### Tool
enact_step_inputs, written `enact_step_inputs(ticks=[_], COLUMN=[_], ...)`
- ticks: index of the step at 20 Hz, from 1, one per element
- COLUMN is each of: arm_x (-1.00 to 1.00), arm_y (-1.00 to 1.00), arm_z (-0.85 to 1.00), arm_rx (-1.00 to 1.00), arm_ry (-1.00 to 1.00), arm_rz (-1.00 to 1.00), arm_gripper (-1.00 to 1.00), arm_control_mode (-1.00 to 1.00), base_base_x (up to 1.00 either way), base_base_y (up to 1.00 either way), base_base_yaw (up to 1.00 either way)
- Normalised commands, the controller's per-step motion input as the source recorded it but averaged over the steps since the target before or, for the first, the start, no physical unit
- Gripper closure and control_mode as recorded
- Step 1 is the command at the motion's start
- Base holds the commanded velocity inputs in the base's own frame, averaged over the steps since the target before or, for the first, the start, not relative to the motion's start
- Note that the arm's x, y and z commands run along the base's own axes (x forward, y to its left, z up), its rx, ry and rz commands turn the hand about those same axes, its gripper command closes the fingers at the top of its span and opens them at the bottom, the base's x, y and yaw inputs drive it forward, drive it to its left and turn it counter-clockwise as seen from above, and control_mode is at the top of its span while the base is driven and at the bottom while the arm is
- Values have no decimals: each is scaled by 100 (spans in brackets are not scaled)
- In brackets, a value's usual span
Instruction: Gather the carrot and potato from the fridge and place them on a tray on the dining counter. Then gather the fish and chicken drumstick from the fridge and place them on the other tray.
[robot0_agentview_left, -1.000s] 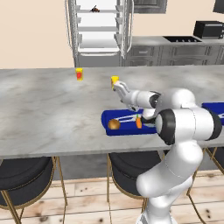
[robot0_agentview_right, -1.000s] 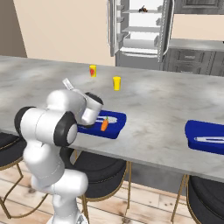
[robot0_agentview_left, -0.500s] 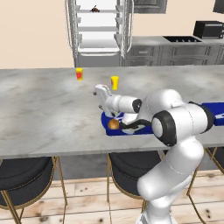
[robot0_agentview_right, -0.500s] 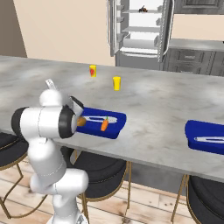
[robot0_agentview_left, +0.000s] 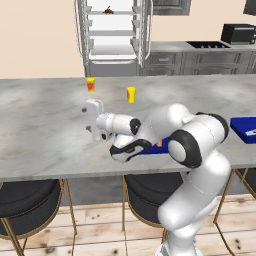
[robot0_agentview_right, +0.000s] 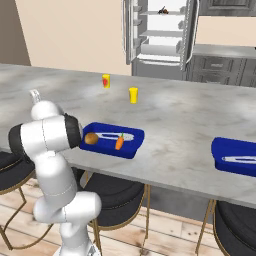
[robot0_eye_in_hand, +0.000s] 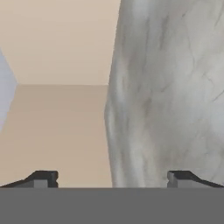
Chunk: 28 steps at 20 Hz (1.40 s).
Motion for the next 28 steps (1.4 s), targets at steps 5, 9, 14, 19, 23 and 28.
enact_step_inputs(ticks=[5,9,14,19,23,28], arm_x=[0,0,0,0,1,5], arm_y=[68,57,32,2,-7,0], arm_z=[100,100,100,100,100,100], arm_rx=[22,25,29,29,28,26], arm_ry=[41,38,38,26,17,16], arm_rz=[15,15,11,11,6,0], arm_gripper=[-100,-100,-100,-100,-100,-100], arm_control_mode=[-100,-100,-100,-100,-100,-100], base_base_x=[0,0,0,0,0,0], base_base_y=[0,0,0,0,0,0], base_base_yaw=[0,0,0,0,0,0])
